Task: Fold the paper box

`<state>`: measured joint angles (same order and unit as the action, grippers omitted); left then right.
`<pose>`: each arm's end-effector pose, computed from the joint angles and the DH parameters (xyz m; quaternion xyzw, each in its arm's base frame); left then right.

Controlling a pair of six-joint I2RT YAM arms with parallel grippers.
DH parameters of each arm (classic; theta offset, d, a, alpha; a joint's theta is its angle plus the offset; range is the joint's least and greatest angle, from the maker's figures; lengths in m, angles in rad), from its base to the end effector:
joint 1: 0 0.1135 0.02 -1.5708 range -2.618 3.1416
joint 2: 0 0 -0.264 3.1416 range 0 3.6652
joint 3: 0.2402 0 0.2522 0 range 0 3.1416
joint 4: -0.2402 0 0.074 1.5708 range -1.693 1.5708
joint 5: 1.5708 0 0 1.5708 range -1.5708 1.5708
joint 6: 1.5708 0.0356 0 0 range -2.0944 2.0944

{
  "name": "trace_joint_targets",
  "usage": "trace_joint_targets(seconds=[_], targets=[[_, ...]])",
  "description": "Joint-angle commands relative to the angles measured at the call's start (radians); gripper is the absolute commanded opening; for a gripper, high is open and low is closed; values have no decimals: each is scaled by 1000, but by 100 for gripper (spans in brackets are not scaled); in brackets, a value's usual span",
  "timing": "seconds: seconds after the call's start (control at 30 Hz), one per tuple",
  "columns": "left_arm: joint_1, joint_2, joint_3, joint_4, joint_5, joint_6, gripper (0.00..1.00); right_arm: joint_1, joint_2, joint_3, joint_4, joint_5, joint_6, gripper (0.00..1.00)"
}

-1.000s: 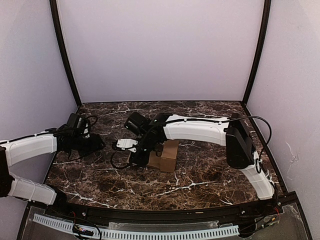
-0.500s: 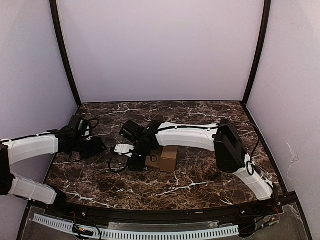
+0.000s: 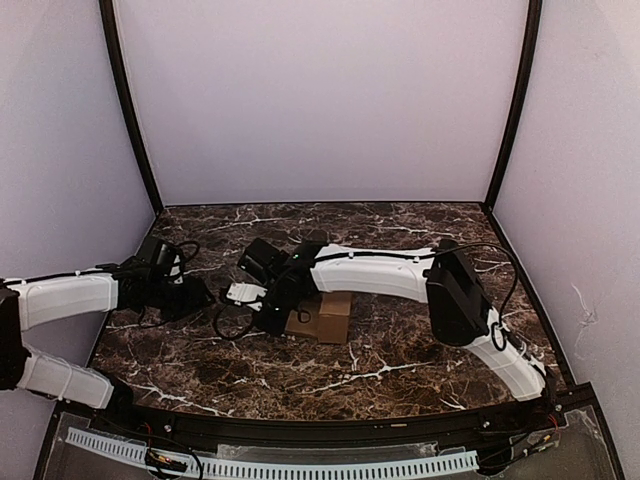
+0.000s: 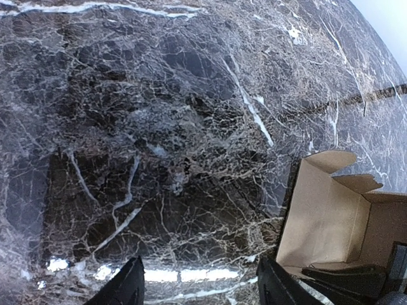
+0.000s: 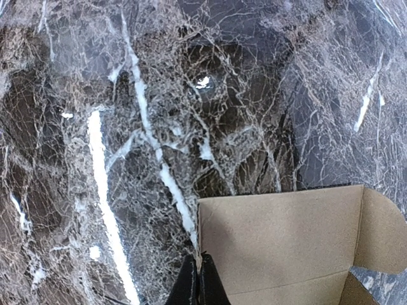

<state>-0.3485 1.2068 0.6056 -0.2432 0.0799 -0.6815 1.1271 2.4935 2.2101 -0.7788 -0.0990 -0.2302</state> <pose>0.2196 -0.0828 0.1893 -0.1408 0.9235 -0.2073 0.2906 0.2268 0.4854 0.1664 -0.6165 0.7447 0.1521 0.2057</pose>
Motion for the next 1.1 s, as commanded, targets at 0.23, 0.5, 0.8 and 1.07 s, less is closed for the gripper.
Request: trace_joint_targets(seconds=[0.23, 0.5, 0.8, 1.07], targets=[[8, 212, -5, 226, 259, -67, 62, -2, -157, -108, 103, -60, 16, 0], [8, 274, -40, 465, 444, -203, 61, 3, -195, -158, 135, -80, -7, 0], [6, 391, -43, 532, 552, -302, 43, 17, -193, -187, 151, -54, -25, 0], [4, 470, -94, 803, 676, -484, 32, 43, -216, -247, 193, -18, -65, 0]])
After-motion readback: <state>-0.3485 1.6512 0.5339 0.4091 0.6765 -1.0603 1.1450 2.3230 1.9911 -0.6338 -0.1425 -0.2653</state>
